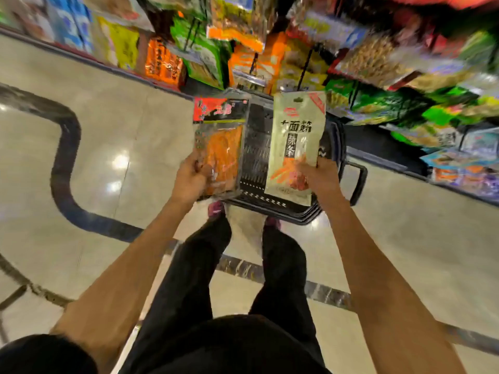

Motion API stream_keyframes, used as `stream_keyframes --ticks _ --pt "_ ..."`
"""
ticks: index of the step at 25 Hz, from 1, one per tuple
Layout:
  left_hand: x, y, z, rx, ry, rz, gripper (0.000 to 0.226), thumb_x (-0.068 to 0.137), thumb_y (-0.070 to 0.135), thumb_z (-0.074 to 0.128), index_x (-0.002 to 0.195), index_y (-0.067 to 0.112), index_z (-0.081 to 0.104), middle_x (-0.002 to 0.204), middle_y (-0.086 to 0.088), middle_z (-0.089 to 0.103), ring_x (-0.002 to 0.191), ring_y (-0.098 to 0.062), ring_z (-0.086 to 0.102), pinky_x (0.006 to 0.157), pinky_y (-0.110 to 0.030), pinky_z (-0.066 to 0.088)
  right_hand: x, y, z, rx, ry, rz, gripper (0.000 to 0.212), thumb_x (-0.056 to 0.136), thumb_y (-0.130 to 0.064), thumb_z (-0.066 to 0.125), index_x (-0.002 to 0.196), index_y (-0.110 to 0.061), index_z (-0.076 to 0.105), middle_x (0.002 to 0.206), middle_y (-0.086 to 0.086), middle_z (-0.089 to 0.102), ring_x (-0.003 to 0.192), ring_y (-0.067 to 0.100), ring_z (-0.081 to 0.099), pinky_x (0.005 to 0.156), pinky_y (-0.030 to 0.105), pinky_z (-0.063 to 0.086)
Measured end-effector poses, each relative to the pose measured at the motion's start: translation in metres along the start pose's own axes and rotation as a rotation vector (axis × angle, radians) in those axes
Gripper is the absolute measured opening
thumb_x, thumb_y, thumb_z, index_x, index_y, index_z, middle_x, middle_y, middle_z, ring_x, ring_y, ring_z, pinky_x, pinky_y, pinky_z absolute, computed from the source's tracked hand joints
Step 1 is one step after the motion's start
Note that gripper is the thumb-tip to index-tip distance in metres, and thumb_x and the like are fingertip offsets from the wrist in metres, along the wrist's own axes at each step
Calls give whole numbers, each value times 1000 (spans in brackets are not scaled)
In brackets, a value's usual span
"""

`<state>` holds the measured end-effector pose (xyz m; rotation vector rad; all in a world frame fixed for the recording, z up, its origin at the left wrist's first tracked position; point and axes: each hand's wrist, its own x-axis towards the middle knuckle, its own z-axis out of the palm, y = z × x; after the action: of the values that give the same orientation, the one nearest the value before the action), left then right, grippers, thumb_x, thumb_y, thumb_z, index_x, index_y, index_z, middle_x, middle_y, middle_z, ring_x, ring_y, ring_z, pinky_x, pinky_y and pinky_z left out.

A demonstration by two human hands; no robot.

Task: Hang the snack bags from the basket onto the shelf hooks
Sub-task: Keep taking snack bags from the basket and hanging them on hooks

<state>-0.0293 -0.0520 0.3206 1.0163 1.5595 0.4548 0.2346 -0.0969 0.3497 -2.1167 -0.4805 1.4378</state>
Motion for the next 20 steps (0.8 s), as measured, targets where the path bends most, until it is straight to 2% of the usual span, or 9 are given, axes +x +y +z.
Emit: stream_keyframes --ticks 1,3,5,8,10,12,15,17,20 --pt "-26 13 -7 -34 18 2 5 97 14 57 102 14 60 83 -1 63 77 -15 61 75 -36 55 -19 -12 -9 -19 -37 -61 19 91 -7 67 71 -8 68 46 -2 57 35 4 50 42 20 44" --pt "-75 40 -17 -70 75 24 16 101 18 52 106 8 64 88 1 69 78 -6 65 71 -21 55 -53 -33 -25 -41 -126 -198 11 91 -12 68 80 -12 68 51 -5 61 43 4 55 45 20 46" --pt "-118 61 -27 -133 150 4 20 102 26 49 106 18 67 92 8 73 83 -3 69 69 -17 55 -85 -54 -39 -47 -186 -286 8 92 -10 66 84 -11 66 50 -8 59 43 1 53 46 15 42" --pt "-166 82 -44 -272 297 1 20 102 31 47 102 28 68 97 9 75 93 -9 71 77 -24 58 -129 -87 -51 -150 -253 -419 18 93 -17 66 76 -17 64 50 -12 59 47 -5 53 51 14 40" --pt "-191 96 -57 -370 362 -10 25 102 36 46 103 25 68 100 3 76 97 -16 71 85 -33 56 -153 -108 -51 -114 -308 -444 7 93 -16 66 87 -17 69 60 -15 66 55 -5 60 54 14 44" --pt "-216 106 -72 -450 408 8 29 102 38 45 105 22 69 102 0 76 98 -18 71 91 -38 53 -181 -129 -45 -61 -398 -496 8 94 -10 63 99 -11 69 69 -12 70 59 -3 64 52 14 49" --pt "-252 116 -102 -569 498 53 33 102 36 44 109 15 69 101 -5 76 97 -22 72 91 -43 53 -225 -155 -23 -97 -467 -596 5 94 -13 63 95 -14 68 66 -13 69 60 0 64 62 28 59" --pt "-273 118 -125 -630 560 75 34 103 35 44 110 13 68 99 -6 76 94 -22 73 88 -41 54 -252 -169 -1 -115 -496 -665 11 95 -11 62 88 -18 67 60 -17 66 54 -3 61 56 17 52" --pt "-300 118 -169 -681 637 121 33 103 33 43 109 13 69 98 -8 76 85 -17 73 80 -34 56 -287 -181 40 -108 -534 -744 10 94 -9 62 99 -15 70 67 -21 70 61 -7 64 54 7 44"
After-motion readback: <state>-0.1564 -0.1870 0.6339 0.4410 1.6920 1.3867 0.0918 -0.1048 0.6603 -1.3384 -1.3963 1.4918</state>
